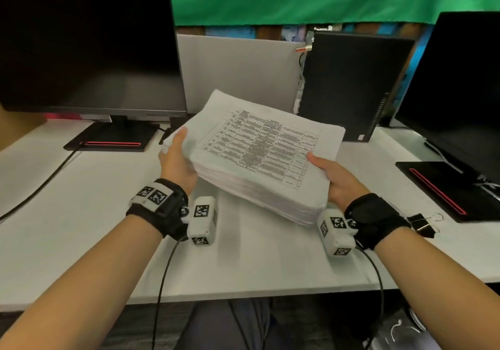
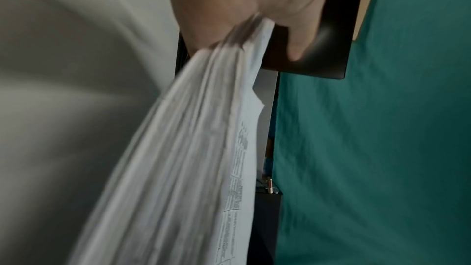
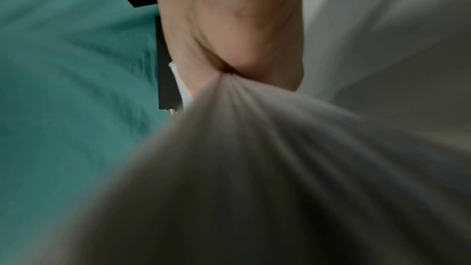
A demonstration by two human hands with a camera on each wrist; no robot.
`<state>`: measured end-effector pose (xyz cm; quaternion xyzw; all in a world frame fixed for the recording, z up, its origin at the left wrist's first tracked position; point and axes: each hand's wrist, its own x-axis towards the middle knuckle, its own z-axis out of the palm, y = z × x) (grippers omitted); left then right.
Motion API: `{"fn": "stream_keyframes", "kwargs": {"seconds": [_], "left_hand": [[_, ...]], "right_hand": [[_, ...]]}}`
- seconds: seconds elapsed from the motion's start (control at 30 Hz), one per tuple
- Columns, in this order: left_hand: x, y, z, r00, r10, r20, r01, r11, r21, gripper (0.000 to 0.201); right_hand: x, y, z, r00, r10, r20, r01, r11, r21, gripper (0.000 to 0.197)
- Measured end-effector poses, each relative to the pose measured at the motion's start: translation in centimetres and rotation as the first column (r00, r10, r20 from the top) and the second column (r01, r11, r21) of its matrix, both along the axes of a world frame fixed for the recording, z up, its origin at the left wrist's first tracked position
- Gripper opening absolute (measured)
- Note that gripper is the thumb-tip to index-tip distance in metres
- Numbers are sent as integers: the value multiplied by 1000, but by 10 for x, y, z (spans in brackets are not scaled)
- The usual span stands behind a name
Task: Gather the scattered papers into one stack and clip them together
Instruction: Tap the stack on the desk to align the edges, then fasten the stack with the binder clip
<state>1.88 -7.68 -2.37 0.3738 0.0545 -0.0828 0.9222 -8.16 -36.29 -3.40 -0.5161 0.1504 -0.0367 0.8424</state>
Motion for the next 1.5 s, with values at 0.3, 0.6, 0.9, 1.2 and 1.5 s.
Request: {"fn": "stream_keyframes", "kwargs": {"seconds": [0.3, 0.6, 0.9, 1.2, 1.5], "left_hand": [[30, -9, -16, 970, 240, 42, -241, 920, 309, 42], [54, 7, -73, 989, 60, -138, 51, 730, 681, 58], [18, -53, -61, 953, -284, -110, 288, 724, 627, 37], [14, -70, -63, 914, -380, -140, 388, 724, 570, 32], [22, -69, -72, 905, -405, -134, 413, 753, 512, 33]], "right_hand": [[-7, 1, -11, 997, 83, -2, -83, 992, -91, 43], [-65, -108, 45, 766, -493, -413, -409, 121, -904, 60], [-88, -127, 20, 570, -640, -515, -669, 1, -743, 56], [18, -55, 119, 972, -126, 200, 235, 448, -862, 9], [139, 42, -12, 995, 59, 75, -73, 978, 197, 13]]}}
